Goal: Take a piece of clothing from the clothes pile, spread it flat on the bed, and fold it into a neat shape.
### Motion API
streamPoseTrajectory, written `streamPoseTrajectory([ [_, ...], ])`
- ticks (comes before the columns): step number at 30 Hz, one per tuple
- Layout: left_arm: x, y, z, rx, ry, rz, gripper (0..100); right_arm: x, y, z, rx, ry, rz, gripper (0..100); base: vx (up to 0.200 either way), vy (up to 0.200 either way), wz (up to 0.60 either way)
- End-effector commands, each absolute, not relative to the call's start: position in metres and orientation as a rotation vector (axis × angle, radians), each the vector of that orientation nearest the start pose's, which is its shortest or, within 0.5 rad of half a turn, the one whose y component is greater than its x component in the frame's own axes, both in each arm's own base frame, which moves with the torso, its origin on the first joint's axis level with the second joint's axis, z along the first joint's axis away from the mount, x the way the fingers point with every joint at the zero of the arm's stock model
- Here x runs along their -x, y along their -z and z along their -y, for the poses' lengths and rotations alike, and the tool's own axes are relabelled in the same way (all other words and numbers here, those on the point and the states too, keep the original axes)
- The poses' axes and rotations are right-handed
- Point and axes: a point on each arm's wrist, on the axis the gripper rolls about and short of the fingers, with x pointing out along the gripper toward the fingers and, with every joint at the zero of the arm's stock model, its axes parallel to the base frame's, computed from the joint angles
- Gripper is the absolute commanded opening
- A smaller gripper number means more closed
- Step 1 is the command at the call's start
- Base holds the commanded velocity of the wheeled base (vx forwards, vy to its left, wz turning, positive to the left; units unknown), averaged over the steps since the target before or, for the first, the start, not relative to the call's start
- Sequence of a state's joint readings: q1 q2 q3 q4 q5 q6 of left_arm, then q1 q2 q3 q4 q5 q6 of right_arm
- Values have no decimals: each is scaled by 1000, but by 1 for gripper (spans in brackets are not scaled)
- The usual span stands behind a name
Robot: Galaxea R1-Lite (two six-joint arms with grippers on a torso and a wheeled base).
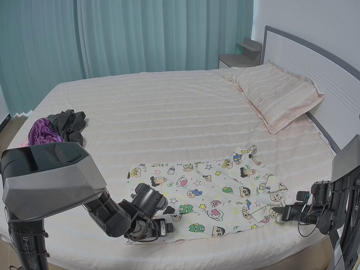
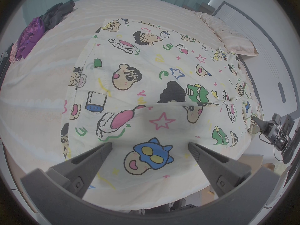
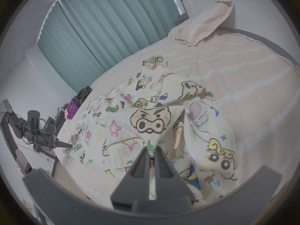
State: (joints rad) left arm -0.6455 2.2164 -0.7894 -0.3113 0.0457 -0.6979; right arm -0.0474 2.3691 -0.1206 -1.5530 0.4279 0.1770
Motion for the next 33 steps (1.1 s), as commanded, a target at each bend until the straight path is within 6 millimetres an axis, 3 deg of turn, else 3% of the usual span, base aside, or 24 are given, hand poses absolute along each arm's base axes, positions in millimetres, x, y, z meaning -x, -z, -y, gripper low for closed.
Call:
streamPoseTrajectory([
  [1, -260, 15, 195, 229, 140, -1179, 100, -241, 40, 9, -341, -281, -706, 0, 0, 0, 0],
  [12, -261, 15, 196, 228, 138, -1179, 100, -223, 23, 32, -383, -269, -671, 0, 0, 0, 0],
  [19, -261, 15, 196, 228, 138, -1179, 100, -220, 15, 30, -374, -284, -654, 0, 0, 0, 0],
  [20, -261, 15, 196, 228, 138, -1179, 100, -219, 16, 30, -376, -285, -657, 100, 0, 0, 0],
  [29, -260, 15, 195, 227, 136, -1182, 100, -217, 15, 32, -391, -270, -663, 100, 0, 0, 0],
  [33, -259, 17, 197, 219, 137, -1188, 100, -211, 7, 46, -421, -201, -625, 100, 0, 0, 0],
])
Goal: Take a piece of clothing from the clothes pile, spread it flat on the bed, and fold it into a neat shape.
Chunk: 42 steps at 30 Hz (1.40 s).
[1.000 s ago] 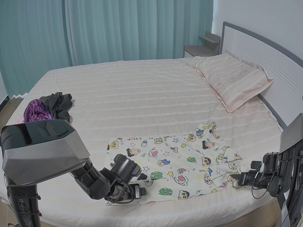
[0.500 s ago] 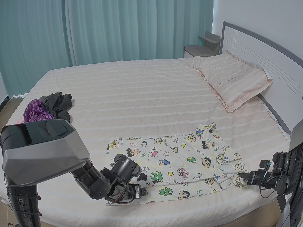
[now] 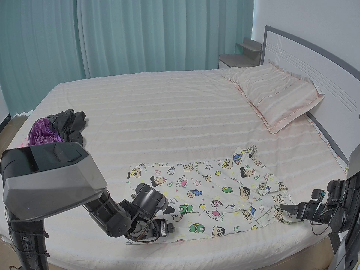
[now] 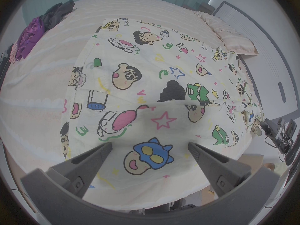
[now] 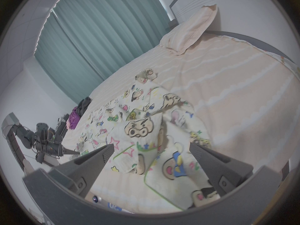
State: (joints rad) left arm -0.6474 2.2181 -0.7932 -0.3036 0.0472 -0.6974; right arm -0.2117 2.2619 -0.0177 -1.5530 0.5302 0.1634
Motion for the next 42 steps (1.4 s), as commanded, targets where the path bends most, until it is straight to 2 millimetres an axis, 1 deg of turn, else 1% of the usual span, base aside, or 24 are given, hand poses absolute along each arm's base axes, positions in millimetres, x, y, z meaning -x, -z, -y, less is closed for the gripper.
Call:
streamPoseTrajectory([
  [1, -259, 17, 197, 219, 137, -1188, 100, -211, 7, 46, -421, -201, -625, 100, 0, 0, 0],
  [2, -259, 18, 198, 214, 135, -1186, 100, -209, 0, 53, -456, -164, -592, 100, 0, 0, 0],
  [6, -259, 18, 198, 213, 134, -1185, 100, -207, -11, 59, -504, -129, -548, 100, 0, 0, 0],
  [11, -259, 17, 198, 216, 132, -1184, 100, -206, -20, 67, -496, -103, -491, 100, 0, 0, 0],
  [15, -260, 16, 197, 230, 131, -1180, 100, -209, -26, 66, -484, -114, -461, 100, 0, 0, 0],
  [19, -263, 12, 191, 270, 109, -1178, 100, -211, -28, 63, -474, -129, -453, 100, 0, 0, 0],
  [20, -265, -1, 185, 327, 92, -1147, 100, -212, -29, 60, -470, -141, -455, 100, 0, 0, 0],
  [21, -266, -8, 183, 343, 94, -1132, 100, -213, -29, 60, -469, -145, -454, 100, 0, 0, 0],
  [22, -266, -8, 183, 343, 94, -1132, 100, -213, -29, 60, -469, -145, -454, 100, 0, 0, 0],
  [23, -264, -30, 176, 396, 122, -1093, 100, -215, -28, 57, -464, -160, -457, 100, 0, 0, 0],
  [24, -260, -46, 174, 430, 156, -1067, 100, -215, -28, 56, -466, -161, -457, 100, 0, 0, 0],
  [25, -258, -56, 172, 447, 172, -1046, 100, -219, -28, 52, -473, -179, -461, 100, 0, 0, 0],
  [26, -257, -58, 172, 452, 174, -1040, 100, -219, -28, 51, -475, -181, -461, 100, 0, 0, 0],
  [27, -253, -72, 169, 476, 190, -1005, 100, -223, -28, 46, -493, -198, -461, 100, 0, 0, 0],
  [30, -247, -92, 165, 522, 205, -955, 100, -232, -31, 39, -507, -194, -447, 100, 0, 0, 0],
  [33, -247, -103, 158, 585, 192, -922, 100, -237, -30, 33, -508, -177, -444, 100, 0, 0, 0],
  [39, -251, -104, 158, 717, 139, -931, 100, -239, -28, 27, -507, -196, -456, 100, 0, 0, 0],
  [42, -252, -104, 158, 726, 141, -929, 100, -239, -27, 25, -506, -202, -461, 100, 133, 0, 0],
])
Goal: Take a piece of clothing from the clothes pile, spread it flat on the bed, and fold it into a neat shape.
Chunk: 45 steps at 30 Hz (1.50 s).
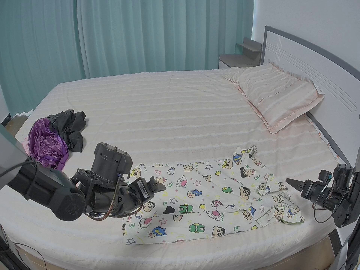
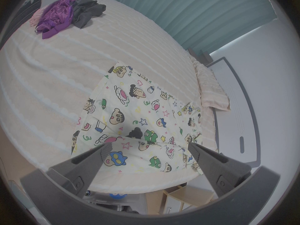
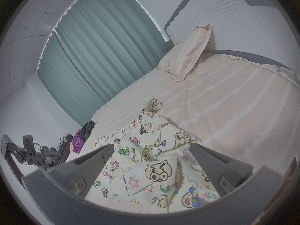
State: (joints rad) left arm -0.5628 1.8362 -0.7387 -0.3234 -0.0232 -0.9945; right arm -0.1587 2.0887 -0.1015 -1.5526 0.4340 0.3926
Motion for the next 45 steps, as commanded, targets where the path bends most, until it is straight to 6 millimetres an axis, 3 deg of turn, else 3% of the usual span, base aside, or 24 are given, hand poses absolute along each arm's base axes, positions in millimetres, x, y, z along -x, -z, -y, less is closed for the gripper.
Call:
streamPoseTrajectory([
  [1, -252, -104, 158, 728, 141, -928, 100, -239, -27, 25, -506, -202, -463, 100, 0, 0, 0],
  [13, -250, -98, 160, 748, 121, -954, 100, -240, -22, 24, -512, -201, -480, 100, 0, 0, 0],
  [22, -244, -90, 171, 737, 126, -993, 100, -243, -20, 24, -514, -200, -482, 100, 0, -200, 0],
  [30, -243, -89, 171, 729, 119, -991, 100, -250, -19, 17, -504, -230, -478, 100, 0, 0, 0],
  [37, -279, -104, 117, 758, -13, -847, 100, -263, -24, -4, -525, -280, -453, 100, 0, 0, 0],
  [38, -285, -102, 99, 700, -39, -846, 100, -267, -24, -10, -527, -289, -450, 100, 0, 0, 0],
  [45, -312, -81, 59, 690, -40, -926, 100, -270, -19, -24, -513, -286, -482, 100, 0, 0, 0],
])
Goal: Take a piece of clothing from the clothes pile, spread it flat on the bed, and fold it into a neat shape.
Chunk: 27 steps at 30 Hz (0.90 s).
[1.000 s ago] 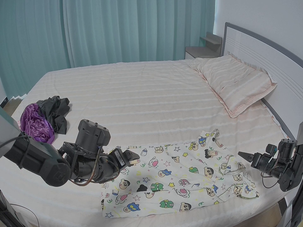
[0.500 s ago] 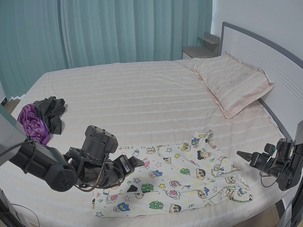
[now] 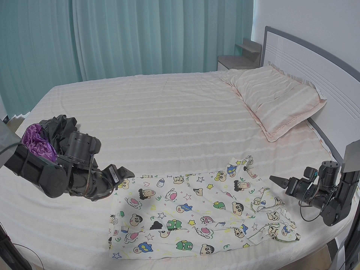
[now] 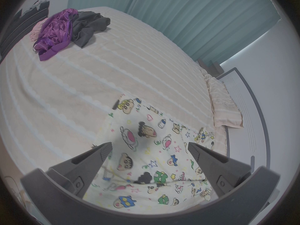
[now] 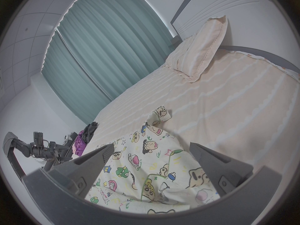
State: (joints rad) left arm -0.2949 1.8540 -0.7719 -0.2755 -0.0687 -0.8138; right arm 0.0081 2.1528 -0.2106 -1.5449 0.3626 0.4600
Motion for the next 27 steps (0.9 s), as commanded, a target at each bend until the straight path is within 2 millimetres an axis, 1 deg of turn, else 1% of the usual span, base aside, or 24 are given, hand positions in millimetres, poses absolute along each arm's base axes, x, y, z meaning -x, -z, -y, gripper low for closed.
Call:
streamPoseTrajectory([
  [1, -312, -81, 59, 690, -40, -926, 100, -270, -19, -24, -513, -286, -482, 100, 0, 0, 0],
  [2, -322, -74, 53, 687, -37, -932, 100, -269, -18, -22, -512, -271, -482, 100, 0, 0, 0],
  [4, -331, -69, 52, 673, -35, -934, 100, -269, -18, -21, -513, -257, -482, 100, 0, 0, 0],
  [5, -335, -66, 52, 669, -34, -936, 100, -269, -18, -20, -513, -255, -483, 100, 0, 0, 0],
  [6, -347, -58, 53, 659, -41, -939, 100, -270, -17, -20, -512, -251, -480, 100, 0, 0, 0],
  [7, -347, -58, 53, 659, -41, -939, 100, -270, -17, -20, -512, -251, -480, 100, 0, 0, 0],
  [9, -372, -48, 58, 656, -51, -923, 100, -273, -11, -23, -509, -244, -496, 100, 0, 0, 0],
  [10, -377, -44, 59, 655, -51, -923, 100, -275, -10, -23, -508, -237, -495, 100, 0, 0, 0],
  [11, -379, -43, 59, 655, -52, -925, 100, -275, -10, -24, -505, -238, -494, 100, 0, 0, 0],
  [12, -386, -35, 61, 651, -52, -927, 100, -275, -10, -26, -504, -231, -494, 100, 0, 0, 0],
  [13, -391, -32, 61, 653, -51, -925, 100, -275, -10, -26, -509, -227, -495, 100, 0, 0, 0],
  [14, -393, -31, 61, 653, -50, -922, 100, -275, -10, -26, -513, -224, -493, 100, 0, 0, 0],
  [16, -398, -22, 62, 646, -57, -933, 100, -276, -10, -26, -530, -220, -496, 100, 0, 0, 0],
  [18, -399, -20, 62, 634, -72, -927, 100, -277, -10, -28, -535, -225, -495, 100, 0, 0, 0],
  [19, -400, -20, 62, 626, -81, -921, 100, -280, -8, -33, -537, -239, -499, 100, 0, 0, 0],
  [24, -404, -7, 63, 616, -91, -940, 100, -285, -5, -43, -533, -267, -497, 100, 0, 0, 0],
  [27, -406, -6, 63, 620, -85, -941, 100, -288, -5, -47, -531, -279, -494, 100, 0, 0, 0],
])
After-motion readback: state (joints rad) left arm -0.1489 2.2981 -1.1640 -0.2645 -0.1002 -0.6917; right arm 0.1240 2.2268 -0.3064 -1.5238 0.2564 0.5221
